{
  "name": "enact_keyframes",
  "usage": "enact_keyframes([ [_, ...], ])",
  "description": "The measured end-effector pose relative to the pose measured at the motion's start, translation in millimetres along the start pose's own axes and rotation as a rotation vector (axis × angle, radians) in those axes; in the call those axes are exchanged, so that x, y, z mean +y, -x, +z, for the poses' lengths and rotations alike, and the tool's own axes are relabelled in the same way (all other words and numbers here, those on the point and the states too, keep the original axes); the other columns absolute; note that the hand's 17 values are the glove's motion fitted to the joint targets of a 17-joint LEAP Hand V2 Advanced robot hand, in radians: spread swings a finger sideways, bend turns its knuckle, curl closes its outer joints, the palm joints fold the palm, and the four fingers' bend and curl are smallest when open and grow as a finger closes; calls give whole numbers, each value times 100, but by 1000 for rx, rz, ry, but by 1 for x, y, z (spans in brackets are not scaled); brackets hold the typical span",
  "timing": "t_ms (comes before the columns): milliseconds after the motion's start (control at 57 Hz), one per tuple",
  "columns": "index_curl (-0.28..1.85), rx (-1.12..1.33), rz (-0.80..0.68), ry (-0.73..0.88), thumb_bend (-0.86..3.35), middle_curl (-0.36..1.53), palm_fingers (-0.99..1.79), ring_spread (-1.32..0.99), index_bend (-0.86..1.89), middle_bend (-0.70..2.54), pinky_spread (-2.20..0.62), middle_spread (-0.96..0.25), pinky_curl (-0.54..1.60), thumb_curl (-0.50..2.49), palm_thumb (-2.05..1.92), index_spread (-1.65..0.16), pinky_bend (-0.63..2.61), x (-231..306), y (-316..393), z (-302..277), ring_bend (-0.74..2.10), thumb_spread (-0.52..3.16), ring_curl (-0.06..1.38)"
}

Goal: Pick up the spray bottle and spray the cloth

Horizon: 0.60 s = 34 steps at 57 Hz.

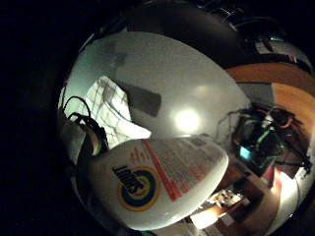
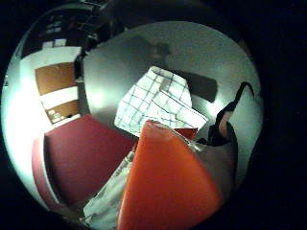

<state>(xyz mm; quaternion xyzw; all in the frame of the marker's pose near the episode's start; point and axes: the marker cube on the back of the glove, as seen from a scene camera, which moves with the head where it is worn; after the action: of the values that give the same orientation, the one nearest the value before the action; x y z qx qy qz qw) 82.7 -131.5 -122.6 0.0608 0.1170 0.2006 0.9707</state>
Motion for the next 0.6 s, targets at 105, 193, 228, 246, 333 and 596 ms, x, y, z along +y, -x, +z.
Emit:
enact_keyframes([
  [105,54,28,-134,23,-3,52,140,-16,48,63,-23,-13,39,73,93,-17,37,21,32,-8,69,14,49],
  [193,54,128,-141,52,-3,52,140,-16,48,63,-23,-13,39,74,93,-17,37,31,41,-2,69,14,48],
  [228,54,158,-81,57,-3,52,140,-16,48,63,-23,-13,39,74,93,-17,37,29,50,5,69,13,48],
  [246,54,169,-35,59,-3,52,140,-16,48,63,-23,-13,39,74,93,-17,37,26,56,9,69,13,48],
  [333,54,206,5,88,-3,52,140,-16,48,64,-23,-13,39,75,93,-17,37,25,70,27,69,13,48],
  [596,54,201,158,107,-3,52,140,-16,48,64,-23,-13,39,76,93,-17,38,18,97,50,69,13,48],
])
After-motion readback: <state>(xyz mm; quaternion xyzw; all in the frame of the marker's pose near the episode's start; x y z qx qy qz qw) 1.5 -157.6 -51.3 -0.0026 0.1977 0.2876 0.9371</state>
